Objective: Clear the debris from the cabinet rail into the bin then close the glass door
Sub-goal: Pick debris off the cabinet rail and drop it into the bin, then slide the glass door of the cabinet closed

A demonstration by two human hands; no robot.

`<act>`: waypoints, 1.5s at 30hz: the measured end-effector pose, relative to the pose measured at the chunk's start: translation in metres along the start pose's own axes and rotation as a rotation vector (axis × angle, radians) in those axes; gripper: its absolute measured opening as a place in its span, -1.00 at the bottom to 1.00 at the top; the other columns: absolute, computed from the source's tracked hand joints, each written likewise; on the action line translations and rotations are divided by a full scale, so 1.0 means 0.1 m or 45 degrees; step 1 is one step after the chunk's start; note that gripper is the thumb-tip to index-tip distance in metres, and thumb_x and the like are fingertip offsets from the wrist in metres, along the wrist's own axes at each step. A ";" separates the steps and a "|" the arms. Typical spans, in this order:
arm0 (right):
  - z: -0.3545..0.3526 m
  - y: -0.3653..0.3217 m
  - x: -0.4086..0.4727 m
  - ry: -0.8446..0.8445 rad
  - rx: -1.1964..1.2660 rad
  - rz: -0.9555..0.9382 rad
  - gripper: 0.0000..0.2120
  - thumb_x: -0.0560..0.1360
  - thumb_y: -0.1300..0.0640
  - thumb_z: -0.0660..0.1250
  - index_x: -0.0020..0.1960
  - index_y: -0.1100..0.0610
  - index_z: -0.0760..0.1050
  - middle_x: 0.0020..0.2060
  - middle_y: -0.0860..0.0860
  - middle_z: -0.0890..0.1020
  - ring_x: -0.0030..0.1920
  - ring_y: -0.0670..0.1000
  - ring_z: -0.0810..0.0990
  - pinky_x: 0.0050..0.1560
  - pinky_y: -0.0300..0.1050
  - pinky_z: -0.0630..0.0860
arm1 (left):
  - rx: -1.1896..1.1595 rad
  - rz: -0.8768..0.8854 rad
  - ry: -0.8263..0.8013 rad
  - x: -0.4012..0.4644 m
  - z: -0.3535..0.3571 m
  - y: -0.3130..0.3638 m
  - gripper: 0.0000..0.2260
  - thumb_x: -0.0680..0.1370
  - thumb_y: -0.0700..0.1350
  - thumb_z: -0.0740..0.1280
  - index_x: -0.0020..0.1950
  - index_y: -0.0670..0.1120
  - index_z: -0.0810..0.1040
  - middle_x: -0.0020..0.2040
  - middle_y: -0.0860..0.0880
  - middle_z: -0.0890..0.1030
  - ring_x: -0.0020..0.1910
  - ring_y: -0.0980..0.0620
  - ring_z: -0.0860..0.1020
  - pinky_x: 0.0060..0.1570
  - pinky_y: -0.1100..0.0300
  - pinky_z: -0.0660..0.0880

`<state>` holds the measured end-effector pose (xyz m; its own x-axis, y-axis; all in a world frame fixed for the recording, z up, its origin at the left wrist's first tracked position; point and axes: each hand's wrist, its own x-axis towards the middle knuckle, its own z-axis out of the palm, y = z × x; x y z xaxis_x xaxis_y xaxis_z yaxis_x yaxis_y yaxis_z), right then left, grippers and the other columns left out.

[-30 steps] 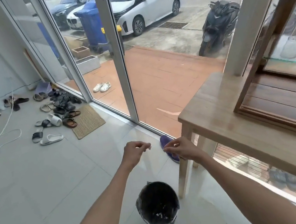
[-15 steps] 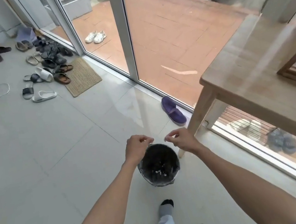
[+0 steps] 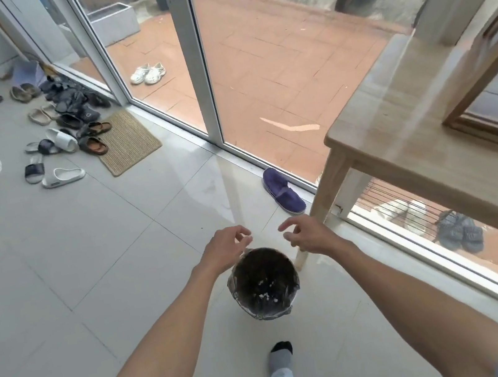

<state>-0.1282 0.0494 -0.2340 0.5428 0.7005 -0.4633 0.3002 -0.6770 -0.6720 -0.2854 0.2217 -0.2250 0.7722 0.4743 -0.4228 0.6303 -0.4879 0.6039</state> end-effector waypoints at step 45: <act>-3.72 1.08 -3.51 1.933 -0.407 -0.020 -0.74 0.52 0.13 0.37 0.20 0.01 0.58 0.17 -0.02 0.49 0.25 0.00 0.45 0.24 -0.16 0.37 | 0.771 1.306 -0.053 0.12 1.05 3.66 -0.22 0.51 0.50 -0.02 0.58 0.05 0.15 0.60 0.04 0.15 0.58 -0.03 0.11 0.54 -0.03 0.13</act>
<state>0.0053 -0.3532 0.0711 0.7364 -0.0372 0.6755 0.3550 -0.8287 -0.4326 -0.0367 -0.0280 -0.0801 0.9329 -0.3577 0.0427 -0.3561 -0.8975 0.2603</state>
